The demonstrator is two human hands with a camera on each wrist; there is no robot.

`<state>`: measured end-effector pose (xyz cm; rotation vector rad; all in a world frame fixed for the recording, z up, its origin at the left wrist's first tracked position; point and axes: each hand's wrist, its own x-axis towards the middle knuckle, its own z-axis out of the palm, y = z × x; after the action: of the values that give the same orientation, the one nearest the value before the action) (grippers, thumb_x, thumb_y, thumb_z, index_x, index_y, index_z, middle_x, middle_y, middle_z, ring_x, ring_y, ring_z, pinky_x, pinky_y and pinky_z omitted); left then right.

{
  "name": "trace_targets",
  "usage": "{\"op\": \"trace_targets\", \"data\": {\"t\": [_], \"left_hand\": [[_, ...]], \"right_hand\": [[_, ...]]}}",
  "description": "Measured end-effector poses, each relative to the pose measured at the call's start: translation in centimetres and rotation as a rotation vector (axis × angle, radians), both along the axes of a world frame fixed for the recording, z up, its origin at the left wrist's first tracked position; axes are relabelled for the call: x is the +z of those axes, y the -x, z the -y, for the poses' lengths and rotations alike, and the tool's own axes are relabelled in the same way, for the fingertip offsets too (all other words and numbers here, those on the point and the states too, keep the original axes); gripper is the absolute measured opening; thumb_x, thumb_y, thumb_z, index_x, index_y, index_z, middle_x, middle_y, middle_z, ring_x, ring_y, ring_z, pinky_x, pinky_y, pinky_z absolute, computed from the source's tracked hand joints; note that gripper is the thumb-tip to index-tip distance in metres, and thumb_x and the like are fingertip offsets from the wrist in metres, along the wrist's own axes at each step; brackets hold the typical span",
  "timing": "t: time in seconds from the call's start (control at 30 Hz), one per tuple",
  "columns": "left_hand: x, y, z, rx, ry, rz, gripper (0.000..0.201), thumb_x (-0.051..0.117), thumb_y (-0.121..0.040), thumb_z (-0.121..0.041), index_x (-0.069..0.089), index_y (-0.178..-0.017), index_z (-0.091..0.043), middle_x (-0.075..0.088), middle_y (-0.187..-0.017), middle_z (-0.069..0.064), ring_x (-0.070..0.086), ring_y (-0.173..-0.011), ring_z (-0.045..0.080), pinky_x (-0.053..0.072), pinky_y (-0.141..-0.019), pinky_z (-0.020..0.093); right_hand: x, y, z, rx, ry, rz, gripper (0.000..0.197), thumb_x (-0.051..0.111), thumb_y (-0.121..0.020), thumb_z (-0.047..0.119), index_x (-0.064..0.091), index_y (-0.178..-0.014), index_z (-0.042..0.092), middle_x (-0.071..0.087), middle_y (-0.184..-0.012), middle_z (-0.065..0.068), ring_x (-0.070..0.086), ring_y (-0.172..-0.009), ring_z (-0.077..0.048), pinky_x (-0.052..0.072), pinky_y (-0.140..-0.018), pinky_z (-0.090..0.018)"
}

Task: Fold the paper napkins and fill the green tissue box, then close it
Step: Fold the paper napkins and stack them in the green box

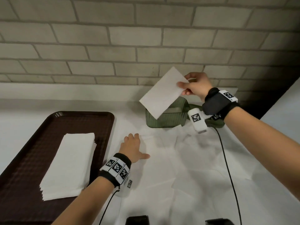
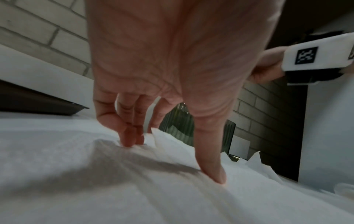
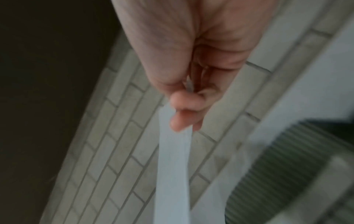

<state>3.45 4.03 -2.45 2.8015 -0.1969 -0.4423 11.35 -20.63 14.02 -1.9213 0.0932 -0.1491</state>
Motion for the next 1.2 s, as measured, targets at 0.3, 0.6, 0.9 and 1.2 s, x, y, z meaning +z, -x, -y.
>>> {"op": "trace_targets", "data": {"t": [0.3,0.6,0.9,1.2], "left_hand": [[0.2,-1.1,0.0,0.089,0.094,-0.063,0.086,0.084,-0.062,-0.049,0.044,-0.126,-0.008,0.039,-0.124,0.007,0.039,-0.116,0.024,0.044,-0.098,0.035],[0.7,-0.9,0.5,0.065,0.039,-0.049,0.07,0.079,-0.069,-0.051,0.047,-0.114,-0.008,0.036,-0.113,0.005,0.033,-0.105,0.021,0.036,-0.093,0.027],[0.8,-1.4,-0.3,0.111,0.294,-0.125,0.067,0.084,-0.071,-0.027,0.048,-0.124,-0.006,0.055,-0.113,0.006,0.053,-0.101,0.02,0.043,-0.079,0.022],[1.8,-1.4,-1.3,0.044,0.805,-0.082,0.031,0.084,-0.068,-0.006,0.062,-0.088,-0.013,0.063,-0.067,0.002,0.056,-0.056,0.022,0.048,-0.06,0.032]], "right_hand": [[-8.1,-3.0,0.1,-0.09,0.024,-0.161,0.051,0.066,-0.082,-0.007,0.042,-0.118,0.019,0.061,-0.093,-0.012,0.072,-0.064,-0.032,0.062,-0.065,-0.035],[-10.0,-5.1,0.0,0.096,0.719,-0.164,0.015,0.065,-0.087,0.015,0.077,-0.091,0.007,0.071,-0.101,-0.007,0.065,-0.094,-0.024,0.05,-0.085,-0.024],[-8.3,-2.4,-1.4,0.107,1.027,0.111,0.038,0.053,-0.093,0.045,0.072,-0.088,0.013,0.063,-0.094,-0.013,0.057,-0.093,-0.031,0.05,-0.08,-0.042],[-10.1,3.6,-6.3,0.763,0.912,-0.039,0.056,0.079,-0.073,0.043,0.06,-0.123,0.028,0.062,-0.119,0.011,0.051,-0.111,-0.008,0.039,-0.093,-0.027]]}}
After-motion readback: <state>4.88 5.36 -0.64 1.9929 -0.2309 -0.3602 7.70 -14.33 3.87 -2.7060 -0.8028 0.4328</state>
